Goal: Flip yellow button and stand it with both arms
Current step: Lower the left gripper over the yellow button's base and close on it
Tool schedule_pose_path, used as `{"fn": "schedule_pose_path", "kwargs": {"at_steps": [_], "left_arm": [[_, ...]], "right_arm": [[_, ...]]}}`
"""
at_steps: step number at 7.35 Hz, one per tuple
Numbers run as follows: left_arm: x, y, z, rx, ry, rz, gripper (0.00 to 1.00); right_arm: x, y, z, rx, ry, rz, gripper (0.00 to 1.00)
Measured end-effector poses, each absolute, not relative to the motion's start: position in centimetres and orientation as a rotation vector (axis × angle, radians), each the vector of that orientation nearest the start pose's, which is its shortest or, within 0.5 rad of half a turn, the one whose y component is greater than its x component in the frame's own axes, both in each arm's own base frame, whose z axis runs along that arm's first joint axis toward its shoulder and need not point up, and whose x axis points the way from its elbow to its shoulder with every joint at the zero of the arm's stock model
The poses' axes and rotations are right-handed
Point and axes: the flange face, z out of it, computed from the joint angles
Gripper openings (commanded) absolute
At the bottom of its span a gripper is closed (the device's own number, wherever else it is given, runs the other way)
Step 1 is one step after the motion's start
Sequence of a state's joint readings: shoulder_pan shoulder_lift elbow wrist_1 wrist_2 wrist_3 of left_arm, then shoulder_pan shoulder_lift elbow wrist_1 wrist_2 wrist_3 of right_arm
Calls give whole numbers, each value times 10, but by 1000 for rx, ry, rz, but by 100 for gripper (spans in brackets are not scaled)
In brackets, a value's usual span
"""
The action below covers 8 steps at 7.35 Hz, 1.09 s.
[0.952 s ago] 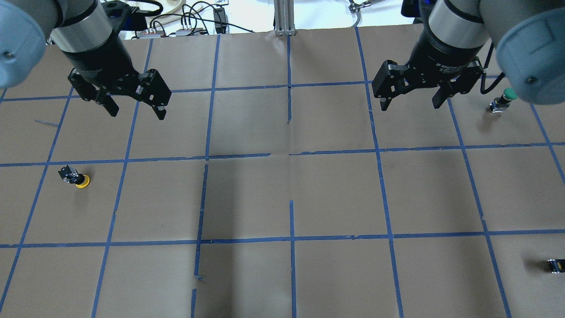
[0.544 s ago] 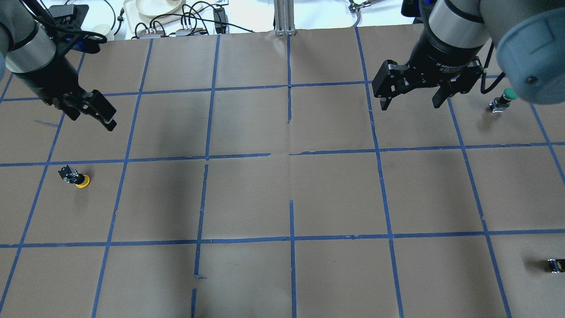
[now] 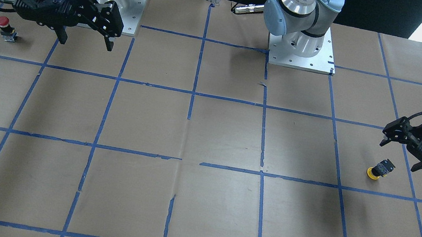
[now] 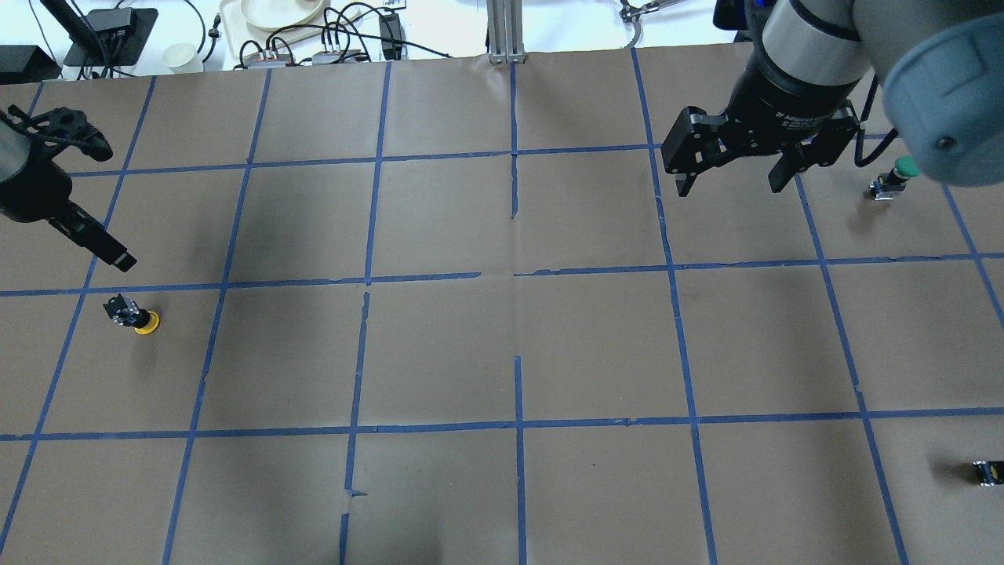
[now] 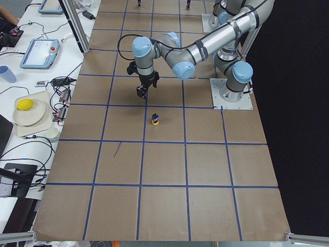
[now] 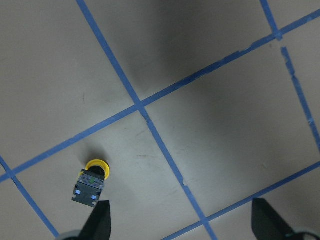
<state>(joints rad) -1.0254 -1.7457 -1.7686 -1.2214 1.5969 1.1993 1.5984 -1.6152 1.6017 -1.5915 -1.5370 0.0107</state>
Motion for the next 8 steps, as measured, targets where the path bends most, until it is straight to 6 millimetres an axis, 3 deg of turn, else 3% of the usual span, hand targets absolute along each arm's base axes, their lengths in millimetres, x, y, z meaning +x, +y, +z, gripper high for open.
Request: {"fn": "schedule_pose_path", "kwargs": {"at_steps": [1,3,5,8], "left_arm": [[186,-522,318,1104,2915,16,98],[204,-519,290,1290,2826,0,97],[218,-505,263,1333,2858,-9,97],[221,-500,236,1311,2884,-29,96]], "right_arm": [[150,-472,496,-27,3107,-52,100],[150,-472,496,-27,3106,-51,100],[150,-472,496,-27,3105,-52,100],[149,-473,496,-26,3106,-48,100]]}}
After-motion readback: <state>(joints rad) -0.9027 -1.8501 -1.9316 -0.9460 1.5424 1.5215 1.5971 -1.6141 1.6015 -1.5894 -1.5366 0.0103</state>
